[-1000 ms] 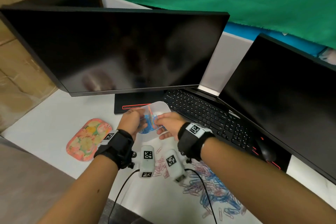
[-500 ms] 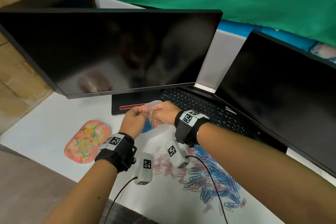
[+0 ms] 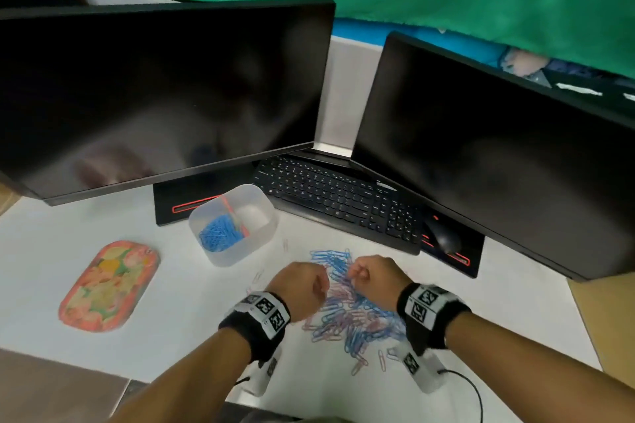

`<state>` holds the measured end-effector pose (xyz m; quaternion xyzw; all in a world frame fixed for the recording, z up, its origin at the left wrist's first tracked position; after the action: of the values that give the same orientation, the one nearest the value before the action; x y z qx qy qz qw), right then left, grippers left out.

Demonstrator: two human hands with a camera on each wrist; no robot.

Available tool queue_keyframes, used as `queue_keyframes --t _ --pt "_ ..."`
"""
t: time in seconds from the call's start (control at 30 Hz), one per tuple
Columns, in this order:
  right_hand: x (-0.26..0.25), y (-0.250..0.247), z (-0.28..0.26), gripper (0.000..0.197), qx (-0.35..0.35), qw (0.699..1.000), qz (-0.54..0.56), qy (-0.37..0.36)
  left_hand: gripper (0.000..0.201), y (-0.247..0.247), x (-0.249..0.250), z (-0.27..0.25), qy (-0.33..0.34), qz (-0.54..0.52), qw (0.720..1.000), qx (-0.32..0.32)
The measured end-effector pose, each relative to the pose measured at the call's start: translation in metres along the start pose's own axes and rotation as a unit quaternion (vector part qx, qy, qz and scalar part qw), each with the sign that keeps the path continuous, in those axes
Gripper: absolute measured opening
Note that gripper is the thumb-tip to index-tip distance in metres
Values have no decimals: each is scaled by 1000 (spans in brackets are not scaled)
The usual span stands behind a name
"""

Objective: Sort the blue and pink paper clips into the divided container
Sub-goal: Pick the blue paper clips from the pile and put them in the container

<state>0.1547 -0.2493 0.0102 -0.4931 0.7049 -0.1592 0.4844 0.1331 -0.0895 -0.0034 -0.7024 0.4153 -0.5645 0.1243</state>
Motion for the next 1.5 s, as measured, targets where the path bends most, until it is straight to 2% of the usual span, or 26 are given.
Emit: queue_keyframes --t 0.1,0.17,0.23,0.33,0.4,0.57,0.73,0.83,0.9,1.0,1.07,1.17,1.3,1.5 --pt "24 20 -29 21 -33 997 -62 -24 18 35 5 -3 22 94 993 -70" --pt "37 39 -45 21 -57 986 -140 -64 32 53 5 -5 32 157 982 -99" --pt "44 57 -55 26 -75 973 -183 -119 40 64 2 -6 35 211 971 -107" --pt "53 67 -61 34 -65 965 -211 -145 26 64 -3 -4 14 222 971 -84" --pt "59 67 -60 33 -42 967 -211 -138 18 59 -10 -2 -13 201 977 -72" --pt "71 62 -57 28 -6 974 -191 -119 19 38 -22 0 -50 81 995 -20" --pt "78 55 -55 26 23 975 -198 -98 14 15 -36 -6 -101 -38 993 41" --pt "77 51 -54 23 44 974 -204 -84 17 9 -48 -10 -127 -49 990 32" --pt "73 50 -53 22 63 971 -212 -87 18 10 -54 -13 -132 -95 987 15" --pt "58 55 -53 20 81 966 -205 -131 23 15 -59 -16 -146 -191 971 -2" --pt "44 64 -53 21 55 960 -211 -175 27 16 -62 -17 -153 -236 960 -5" --pt "30 79 -50 33 7 941 -237 -242 36 18 -65 -16 -130 -188 973 -2" --pt "25 86 -44 39 -21 919 -292 -264 38 14 -67 -16 -125 -156 980 5" --pt "17 82 -37 19 -31 914 -313 -255 29 8 -72 -17 -142 -180 973 30"
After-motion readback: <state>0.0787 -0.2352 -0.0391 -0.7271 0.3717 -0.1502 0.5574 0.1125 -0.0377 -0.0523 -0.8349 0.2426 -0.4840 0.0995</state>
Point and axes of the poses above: each hand's wrist, its own z-axis towards the middle knuckle, its own y-axis out of the palm, x = y × z, the point moved 6 cm from there along z, towards the middle knuckle, and after that the axes turned 5 degrees about -z, right-handed, at the moved point
